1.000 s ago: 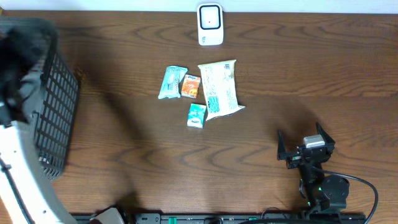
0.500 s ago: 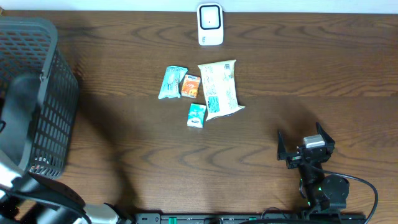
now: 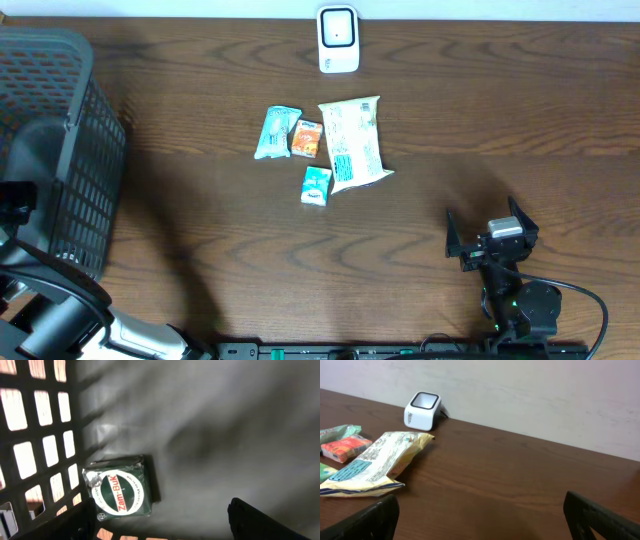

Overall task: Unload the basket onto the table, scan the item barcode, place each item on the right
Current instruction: 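Grasp the dark green Zam-Buk tin in the basket with left gripper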

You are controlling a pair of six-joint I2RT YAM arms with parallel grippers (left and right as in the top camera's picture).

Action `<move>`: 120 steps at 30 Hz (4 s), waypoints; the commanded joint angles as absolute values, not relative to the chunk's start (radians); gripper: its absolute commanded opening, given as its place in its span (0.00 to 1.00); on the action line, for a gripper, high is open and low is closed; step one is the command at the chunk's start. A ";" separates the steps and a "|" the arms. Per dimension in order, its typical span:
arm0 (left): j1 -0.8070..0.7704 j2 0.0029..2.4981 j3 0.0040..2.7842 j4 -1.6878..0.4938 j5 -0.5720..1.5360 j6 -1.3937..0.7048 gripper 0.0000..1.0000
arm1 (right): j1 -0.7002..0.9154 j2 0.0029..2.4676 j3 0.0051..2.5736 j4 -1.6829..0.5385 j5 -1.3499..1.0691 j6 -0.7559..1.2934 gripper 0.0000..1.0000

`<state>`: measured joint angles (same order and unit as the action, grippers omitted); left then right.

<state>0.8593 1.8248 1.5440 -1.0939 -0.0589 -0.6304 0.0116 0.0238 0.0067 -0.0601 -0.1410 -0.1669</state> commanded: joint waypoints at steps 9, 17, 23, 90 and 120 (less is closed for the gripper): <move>0.859 1.839 1.413 -1.059 -0.081 -0.717 0.83 | 0.020 0.018 0.006 -0.064 -0.141 -0.170 0.99; 0.859 1.843 1.337 -0.996 -0.152 -0.730 0.94 | 0.020 0.018 0.006 -0.064 -0.141 -0.170 0.99; 0.859 1.843 1.328 -0.996 -0.177 -0.774 0.98 | 0.020 0.018 0.006 -0.064 -0.141 -0.170 0.99; 0.859 1.946 1.253 -0.796 0.199 -0.441 0.98 | 0.020 0.018 0.006 -0.064 -0.141 -0.170 0.99; 0.859 1.938 1.313 -0.882 0.192 -0.442 0.57 | 0.020 0.018 0.006 -0.064 -0.141 -0.170 0.99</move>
<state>0.8612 1.9060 1.2938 -0.8749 0.1287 -0.4438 0.0116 0.0238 0.0067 -0.0601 -0.1410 -0.1669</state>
